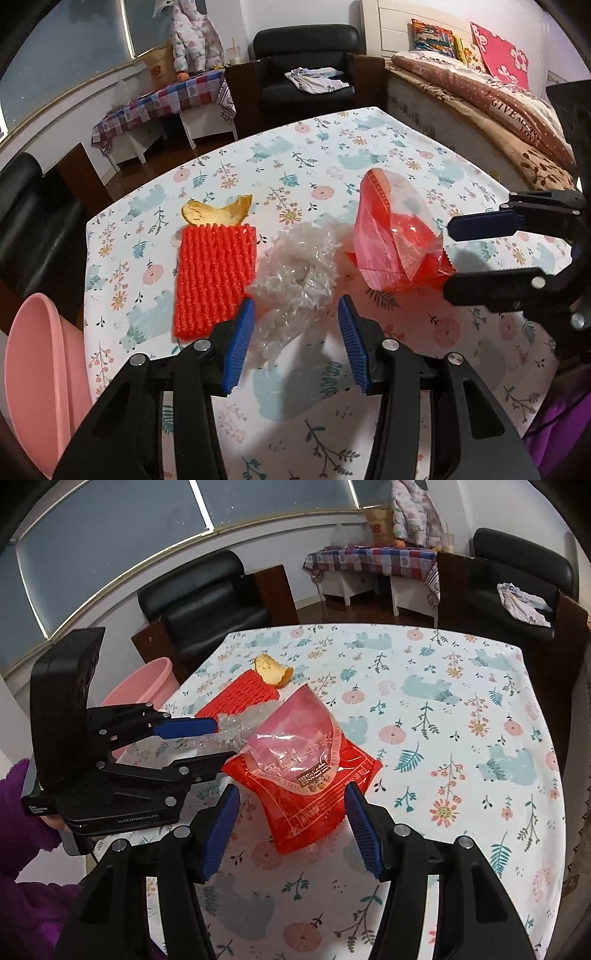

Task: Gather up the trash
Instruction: 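Grasp bubble wrap with left tool while right tool grasps red snack bag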

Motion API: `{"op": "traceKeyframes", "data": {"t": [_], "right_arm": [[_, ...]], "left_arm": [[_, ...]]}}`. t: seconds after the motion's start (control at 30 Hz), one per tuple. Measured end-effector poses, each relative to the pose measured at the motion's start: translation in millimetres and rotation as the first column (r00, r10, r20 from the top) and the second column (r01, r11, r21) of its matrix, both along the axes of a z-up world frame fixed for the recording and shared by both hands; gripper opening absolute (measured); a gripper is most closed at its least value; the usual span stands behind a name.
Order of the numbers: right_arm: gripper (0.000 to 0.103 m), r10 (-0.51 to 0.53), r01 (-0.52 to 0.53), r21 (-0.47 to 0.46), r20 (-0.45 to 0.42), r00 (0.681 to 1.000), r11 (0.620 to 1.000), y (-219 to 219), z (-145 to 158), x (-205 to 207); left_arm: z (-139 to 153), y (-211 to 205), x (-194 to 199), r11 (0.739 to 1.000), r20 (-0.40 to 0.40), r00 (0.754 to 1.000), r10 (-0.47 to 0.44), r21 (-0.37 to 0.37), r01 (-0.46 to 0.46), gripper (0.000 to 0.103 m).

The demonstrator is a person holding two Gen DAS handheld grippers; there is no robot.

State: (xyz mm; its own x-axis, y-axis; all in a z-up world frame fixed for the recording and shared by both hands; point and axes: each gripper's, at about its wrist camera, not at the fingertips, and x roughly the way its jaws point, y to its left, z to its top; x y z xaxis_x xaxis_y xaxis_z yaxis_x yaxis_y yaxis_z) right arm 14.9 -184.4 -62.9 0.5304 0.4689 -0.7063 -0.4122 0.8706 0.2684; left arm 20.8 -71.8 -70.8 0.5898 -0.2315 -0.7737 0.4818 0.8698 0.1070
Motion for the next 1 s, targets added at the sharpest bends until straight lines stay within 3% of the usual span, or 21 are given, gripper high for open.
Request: {"op": "traceKeyframes", "data": {"t": [0.1, 0.2, 0.23, 0.3, 0.43, 0.5, 0.63, 0.7, 0.77, 1.0], "right_arm": [[0.058, 0.004, -0.004, 0.001, -0.013, 1.0, 1.0, 1, -4, 1], [0.058, 0.019, -0.019, 0.004, -0.015, 1.0, 1.0, 4, -6, -1], [0.058, 0.02, -0.02, 0.001, -0.013, 1.0, 1.0, 5, -6, -2], [0.058, 0.018, -0.018, 0.001, -0.016, 1.0, 1.0, 6, -8, -2], [0.058, -0.002, 0.003, 0.007, -0.035, 0.999, 1.0, 3, -12, -1], [0.053, -0.017, 0.018, 0.02, -0.045, 0.999, 1.0, 1, -14, 2], [0.027, -0.029, 0.033, 0.041, -0.079, 0.996, 0.999, -5, -19, 4], [0.023, -0.035, 0.038, 0.038, -0.069, 0.997, 0.999, -5, -19, 4], [0.014, -0.04, 0.042, 0.034, -0.059, 0.997, 0.999, -5, -18, 3], [0.006, -0.045, 0.047, 0.081, -0.026, 0.999, 0.996, -14, -15, -5]], "left_arm": [[2, -2, -4, 1.0, 0.009, 1.0, -0.009, -0.004, 0.009, 0.03], [2, -4, -6, 1.0, 0.014, 1.0, -0.004, -0.003, 0.004, 0.027], [2, -4, -7, 1.0, 0.013, 1.0, -0.004, -0.007, 0.004, 0.02], [4, -4, -8, 1.0, 0.014, 1.0, 0.0, -0.016, 0.0, 0.017], [11, 1, -13, 0.997, -0.008, 1.0, 0.015, -0.08, -0.016, 0.013], [15, 3, -15, 0.994, -0.022, 1.0, 0.022, -0.11, -0.024, 0.009], [21, 9, -21, 0.984, -0.043, 0.997, 0.056, -0.164, -0.063, 0.008], [24, 10, -24, 0.982, -0.047, 0.996, 0.071, -0.174, -0.078, 0.007], [27, 10, -30, 0.979, -0.045, 0.995, 0.087, -0.18, -0.094, 0.007], [41, 12, -49, 0.971, -0.022, 0.989, 0.145, -0.19, -0.147, 0.007]]}}
